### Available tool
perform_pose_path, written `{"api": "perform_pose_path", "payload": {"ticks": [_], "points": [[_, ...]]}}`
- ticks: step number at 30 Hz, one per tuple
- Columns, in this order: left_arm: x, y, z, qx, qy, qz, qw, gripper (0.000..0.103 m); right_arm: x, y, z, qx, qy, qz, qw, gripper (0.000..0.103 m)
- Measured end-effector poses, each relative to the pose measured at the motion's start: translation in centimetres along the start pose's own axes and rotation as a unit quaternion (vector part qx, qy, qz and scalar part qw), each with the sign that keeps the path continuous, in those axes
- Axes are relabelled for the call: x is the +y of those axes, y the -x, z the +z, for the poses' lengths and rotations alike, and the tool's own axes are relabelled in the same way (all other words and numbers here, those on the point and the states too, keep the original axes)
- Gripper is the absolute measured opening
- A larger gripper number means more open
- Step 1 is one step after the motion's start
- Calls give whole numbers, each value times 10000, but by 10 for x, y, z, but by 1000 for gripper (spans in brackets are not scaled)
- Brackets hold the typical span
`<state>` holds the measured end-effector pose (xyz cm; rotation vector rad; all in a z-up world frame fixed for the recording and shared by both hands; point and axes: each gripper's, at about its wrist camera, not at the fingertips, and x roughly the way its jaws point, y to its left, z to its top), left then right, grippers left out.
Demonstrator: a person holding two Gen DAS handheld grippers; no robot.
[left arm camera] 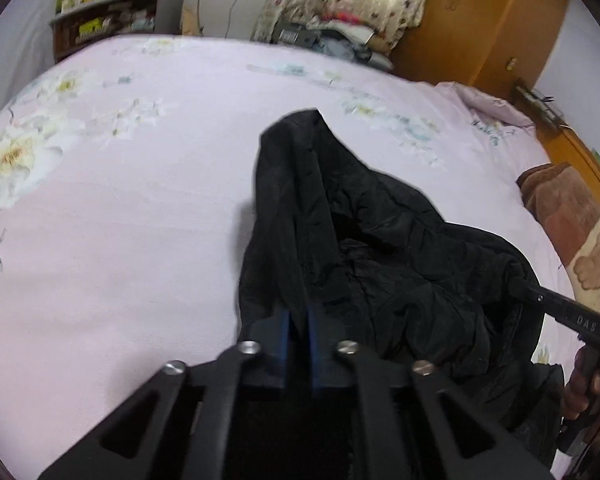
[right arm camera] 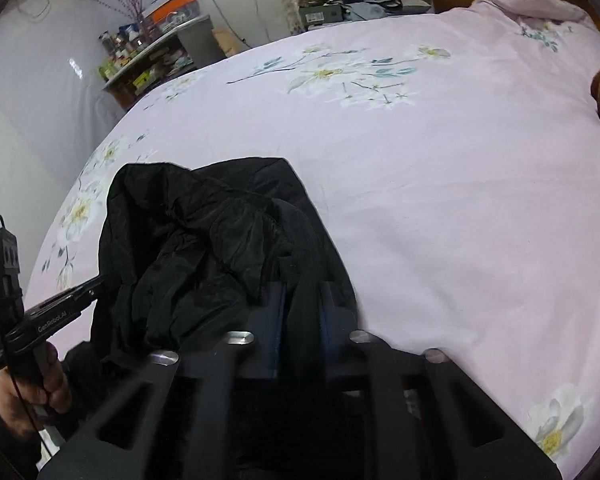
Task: Fold large clothes
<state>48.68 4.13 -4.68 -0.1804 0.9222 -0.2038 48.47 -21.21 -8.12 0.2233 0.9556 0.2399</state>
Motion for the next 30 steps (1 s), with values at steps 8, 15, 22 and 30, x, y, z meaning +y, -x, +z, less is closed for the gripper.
{"api": "perform_pose_path", "payload": {"ticks": [8, 15, 22, 30], "points": [[4, 87, -21, -701, 32, -302, 9971, 3, 29, 84, -23, -688, 173, 333, 9969, 10], [-2, 157, -64, -995, -114, -514, 9936, 3, 52, 152, -83, -977, 160, 530, 9937, 10], [-5, 191, -116, -918, -274, -514, 9941, 3, 47, 165, -148, -682, -154, 596, 9958, 10], [7, 206, -131, -818, -186, -293, 9960, 4, 33, 149, -190, -292, -203, 363, 9987, 1]]}}
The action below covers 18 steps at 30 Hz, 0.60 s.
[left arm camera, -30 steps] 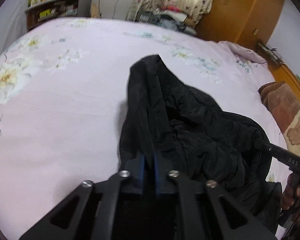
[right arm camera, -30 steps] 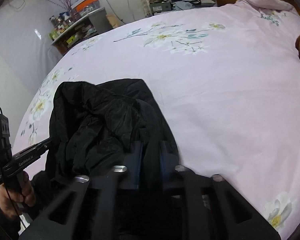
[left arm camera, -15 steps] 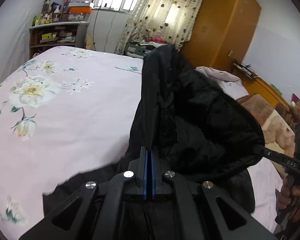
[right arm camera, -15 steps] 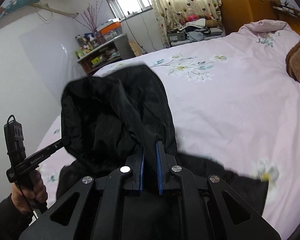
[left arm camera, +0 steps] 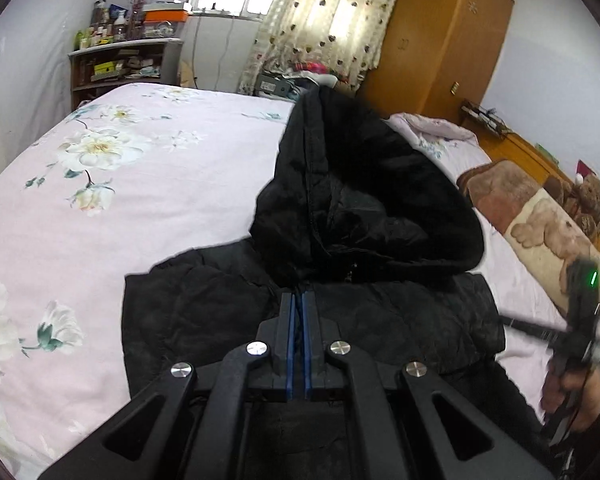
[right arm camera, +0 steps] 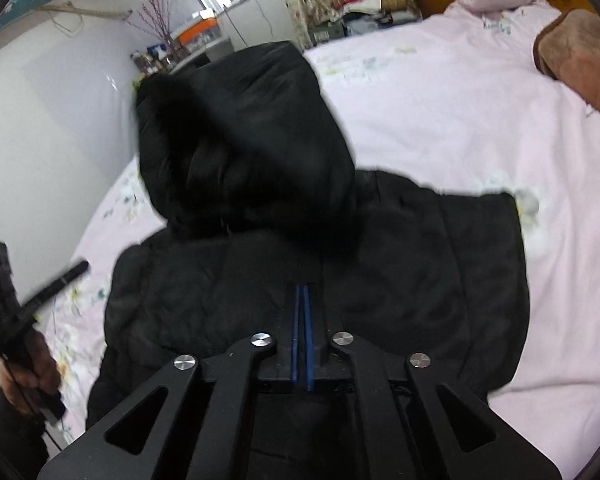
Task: Fold large clothes
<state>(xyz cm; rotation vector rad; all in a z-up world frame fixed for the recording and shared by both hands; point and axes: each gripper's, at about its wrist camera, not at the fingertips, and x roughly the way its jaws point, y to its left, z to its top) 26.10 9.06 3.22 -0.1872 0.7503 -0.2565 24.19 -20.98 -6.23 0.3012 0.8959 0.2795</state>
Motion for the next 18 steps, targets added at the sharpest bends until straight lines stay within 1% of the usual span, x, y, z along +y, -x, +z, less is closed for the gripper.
{"api": "perform_pose_path", "payload": {"ticks": [2, 3, 5, 6, 7, 8, 9, 10, 12, 15, 17, 18], "points": [[-2, 2, 9, -72, -32, 47, 10000, 4, 0, -5, -10, 95, 70, -94, 9999, 1], [-3, 1, 15, -97, -61, 52, 9999, 6, 0, -3, -12, 50, 48, -127, 9999, 1], [-6, -2, 22, -107, -135, 64, 9998, 22, -4, 4, -7, -164, -99, -185, 9996, 2], [-7, -7, 26, -111, -169, 90, 9998, 40, -8, 7, -1, -278, -186, -136, 9993, 11], [-9, -12, 29, -112, -199, 109, 9997, 54, -11, 9, 5, -359, -255, -97, 9990, 20], [-10, -20, 35, -98, -229, 98, 9996, 57, -14, 10, 12, -406, -294, -89, 9987, 24], [-11, -28, 39, -56, -240, 95, 9997, 58, -15, 9, 22, -440, -310, -119, 9985, 30], [-12, -37, 44, 22, -229, 78, 9997, 60, -17, 6, 32, -464, -290, -142, 9984, 38], [-11, -62, 59, 213, -175, -1, 9996, 63, -19, -5, 56, -430, -257, -96, 9987, 47], [-9, -97, 77, 367, -179, 47, 9992, 63, -23, -28, 92, -321, -172, -99, 9993, 48], [-8, -123, 91, 474, -201, 185, 9985, 64, -26, -46, 114, -257, -96, -169, 9995, 48], [-7, -139, 99, 561, -238, 192, 9980, 65, -27, -59, 129, -198, -39, -167, 9997, 48]]}}
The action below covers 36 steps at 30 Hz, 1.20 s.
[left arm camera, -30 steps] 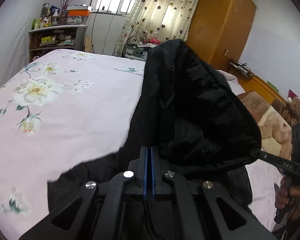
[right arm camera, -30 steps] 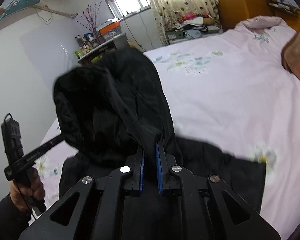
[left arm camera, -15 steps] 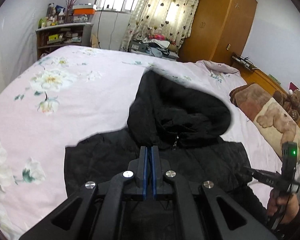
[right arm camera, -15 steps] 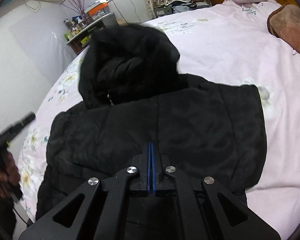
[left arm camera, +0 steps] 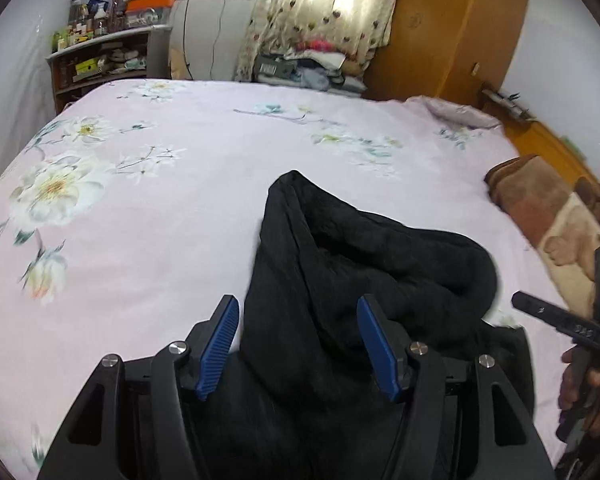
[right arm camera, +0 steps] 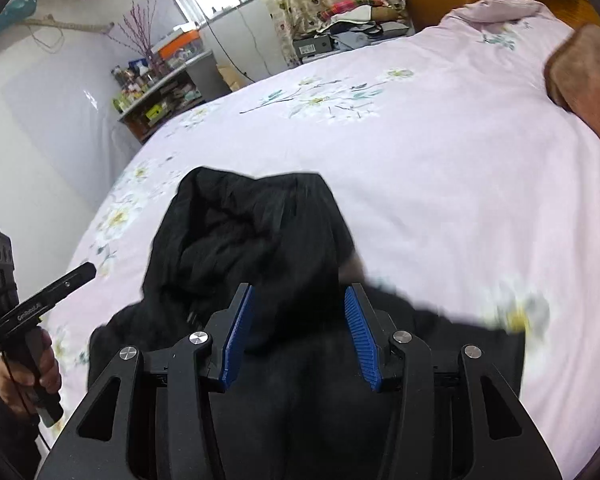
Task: Fold large clothes
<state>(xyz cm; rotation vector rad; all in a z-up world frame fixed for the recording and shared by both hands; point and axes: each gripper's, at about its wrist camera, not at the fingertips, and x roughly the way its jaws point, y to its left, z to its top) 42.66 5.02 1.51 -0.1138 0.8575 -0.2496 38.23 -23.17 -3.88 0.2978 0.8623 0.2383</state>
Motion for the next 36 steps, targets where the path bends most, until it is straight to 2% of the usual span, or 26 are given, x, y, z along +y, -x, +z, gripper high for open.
{"api": "perform_pose_path", "payload": {"ticks": [5, 9, 10, 11, 12, 13, 16, 19, 21, 25, 29, 32, 36], "points": [[2, -67, 31, 361, 5, 85, 9993, 65, -5, -52, 46, 190, 222, -96, 9995, 48], [3, -110, 40, 623, 147, 132, 9979, 63, -20, -95, 64, 668, 174, -207, 9974, 48], [1, -114, 41, 602, 134, 106, 9980, 54, -21, -103, 65, 788, 212, -203, 9965, 44], [-1, -115, 41, 531, 111, 66, 9985, 41, -19, -105, 64, 745, 269, -215, 9966, 31], [-4, -114, 39, 483, 68, 24, 9988, 12, -17, -103, 62, 685, 334, -191, 9969, 9], [-5, -112, 38, 456, 38, 39, 9989, 6, -13, -97, 60, 564, 437, -173, 9973, 9], [-8, -84, 30, 47, -104, 99, 9999, 4, 0, -72, 55, 200, 626, -43, 9978, 8], [-3, -31, 16, -442, 24, -101, 9990, 3, 15, -34, 49, -188, 823, 159, 9963, 8], [0, 12, -1, -770, 71, -215, 9968, 3, 20, -8, 41, -384, 887, 322, 9948, 8], [8, 79, -42, -1092, 338, -443, 9925, 3, 20, 43, 7, -639, 836, 635, 9924, 8], [14, 112, -90, -1007, 478, -443, 9928, 4, 10, 65, -37, -593, 677, 694, 9935, 8], [16, 116, -119, -754, 589, -495, 9942, 4, 1, 66, -73, -323, 451, 694, 9960, 9], [21, 118, -151, -434, 682, -401, 9959, 5, -10, 61, -106, -24, 253, 624, 9977, 9]]}}
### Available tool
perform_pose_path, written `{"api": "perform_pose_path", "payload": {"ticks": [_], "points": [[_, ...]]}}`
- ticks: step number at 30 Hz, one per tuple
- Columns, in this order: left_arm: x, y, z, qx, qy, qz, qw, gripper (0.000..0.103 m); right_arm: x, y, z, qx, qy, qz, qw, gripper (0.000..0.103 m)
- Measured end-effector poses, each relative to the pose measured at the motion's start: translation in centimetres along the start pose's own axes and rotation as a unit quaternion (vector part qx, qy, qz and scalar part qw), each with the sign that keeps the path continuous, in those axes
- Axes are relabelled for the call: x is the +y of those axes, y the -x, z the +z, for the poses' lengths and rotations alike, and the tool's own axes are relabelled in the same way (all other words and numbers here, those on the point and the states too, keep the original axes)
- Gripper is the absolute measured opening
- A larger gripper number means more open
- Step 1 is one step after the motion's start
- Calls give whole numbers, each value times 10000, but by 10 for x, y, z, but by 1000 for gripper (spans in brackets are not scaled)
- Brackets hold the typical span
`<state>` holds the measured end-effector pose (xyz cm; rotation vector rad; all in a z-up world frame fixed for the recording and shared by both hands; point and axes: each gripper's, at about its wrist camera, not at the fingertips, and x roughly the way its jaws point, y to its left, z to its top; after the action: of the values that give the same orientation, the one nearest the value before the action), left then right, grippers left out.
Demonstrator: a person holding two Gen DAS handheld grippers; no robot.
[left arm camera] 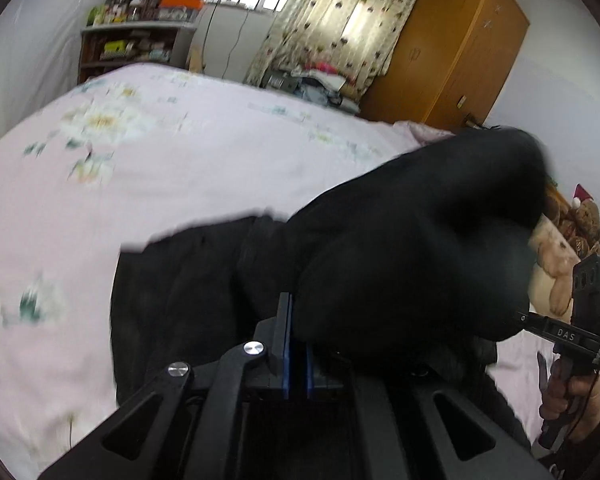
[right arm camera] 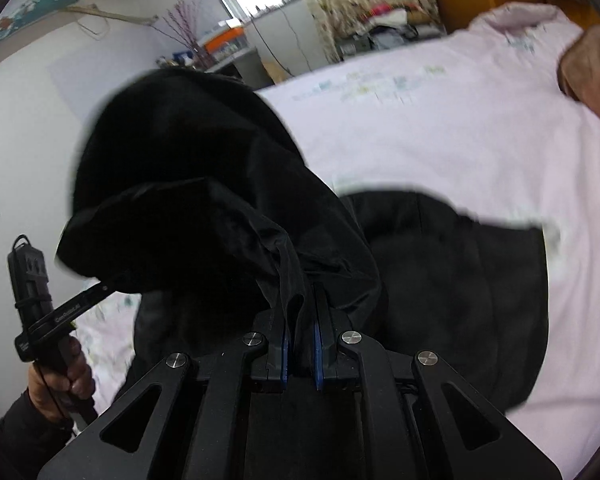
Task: Fold large clothes
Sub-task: 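Fold the held hood down over the jacket body with both tools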
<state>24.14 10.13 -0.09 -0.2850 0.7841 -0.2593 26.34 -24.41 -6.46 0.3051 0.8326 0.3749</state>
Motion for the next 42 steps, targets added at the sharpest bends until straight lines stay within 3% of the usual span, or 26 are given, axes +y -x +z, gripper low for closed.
{"api": "perform_pose_path", "payload": {"ticks": [5, 8, 12, 16, 17, 19, 20, 24, 26, 29, 32, 33, 36, 42], "points": [[16, 17, -31, 280, 213, 103, 9993, 6, -10, -5, -32, 340, -228, 64, 9991, 10], [26, 29, -43, 402, 274, 221, 9986, 6, -8, 1, -46, 462, -210, -13, 9987, 17], [37, 46, -54, 450, 402, 362, 9975, 6, -12, 15, -56, 574, -197, -147, 9980, 43], [32, 59, -43, 185, 395, 270, 9987, 10, -14, 39, -49, 330, -223, -256, 9989, 43], [25, 58, -36, 102, 337, 169, 9992, 13, -11, 44, -44, 185, -209, -314, 9991, 43], [12, 50, -27, -20, 209, -24, 9998, 32, -4, 46, -35, 9, -188, -264, 9995, 43], [4, 43, -22, -50, 119, -110, 9999, 33, 2, 43, -28, -35, -159, -191, 9997, 43], [-23, 7, -12, 97, -250, -183, 9995, 33, 38, 12, -10, -133, 319, -68, 9994, 43], [-27, -11, -16, 189, -471, -13, 9987, 33, 47, -10, -7, -65, 591, -237, 9979, 43], [-21, -32, -39, 517, -475, 111, 9975, 33, 36, -43, -25, 369, 704, -666, 9946, 43], [-9, -49, -64, 699, -462, 264, 9961, 28, 20, -62, -48, 584, 704, -716, 9932, 41], [-8, -52, -71, 665, -543, 367, 9956, 24, 19, -64, -55, 551, 750, -731, 9930, 41], [-11, -59, -78, 603, -652, 565, 9944, 23, 21, -73, -67, 521, 931, -903, 9902, 41], [-13, -49, -67, 767, -524, 482, 9945, 23, 20, -77, -56, 623, 894, -901, 9900, 41]]}}
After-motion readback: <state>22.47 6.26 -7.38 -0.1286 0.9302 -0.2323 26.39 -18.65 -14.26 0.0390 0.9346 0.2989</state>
